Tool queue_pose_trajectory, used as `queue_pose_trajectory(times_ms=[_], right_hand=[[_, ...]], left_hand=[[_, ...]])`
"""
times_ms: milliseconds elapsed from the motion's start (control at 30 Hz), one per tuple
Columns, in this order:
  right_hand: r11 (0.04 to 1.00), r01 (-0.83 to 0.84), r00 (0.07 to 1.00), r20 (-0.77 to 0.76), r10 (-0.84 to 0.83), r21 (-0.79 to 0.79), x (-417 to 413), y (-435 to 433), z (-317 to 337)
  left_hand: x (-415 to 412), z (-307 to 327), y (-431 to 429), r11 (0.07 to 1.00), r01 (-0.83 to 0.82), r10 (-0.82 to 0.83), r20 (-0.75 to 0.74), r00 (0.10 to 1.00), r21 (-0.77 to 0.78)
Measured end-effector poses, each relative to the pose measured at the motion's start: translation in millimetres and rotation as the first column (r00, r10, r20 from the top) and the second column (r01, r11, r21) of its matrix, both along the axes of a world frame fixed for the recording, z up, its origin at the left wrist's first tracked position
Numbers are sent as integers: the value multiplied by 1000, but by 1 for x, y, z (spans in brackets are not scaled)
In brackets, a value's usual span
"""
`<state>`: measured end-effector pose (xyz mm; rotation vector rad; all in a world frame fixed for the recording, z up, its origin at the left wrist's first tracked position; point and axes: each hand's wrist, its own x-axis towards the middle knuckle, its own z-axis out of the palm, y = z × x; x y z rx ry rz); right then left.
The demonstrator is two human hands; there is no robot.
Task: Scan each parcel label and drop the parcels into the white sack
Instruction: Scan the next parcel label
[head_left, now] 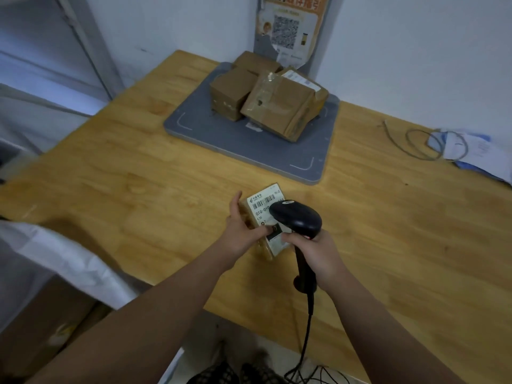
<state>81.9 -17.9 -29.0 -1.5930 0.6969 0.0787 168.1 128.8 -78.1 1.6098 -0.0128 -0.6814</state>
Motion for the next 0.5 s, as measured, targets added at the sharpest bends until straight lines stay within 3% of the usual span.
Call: queue_pose_trajectory(times_ms=[100,267,500], right_hand=[[994,-97,995,37,95,47,3,27,7],[953,-286,958,63,281,97,-1,89,9],[879,-459,888,49,457,128,-31,198,-16]], left_hand=[[-16,10,40,988,-156,154,93,984,17],[-61,20,116,905,-423,397,250,883,56],[-135,11,242,790,-589,507,358,784,170]])
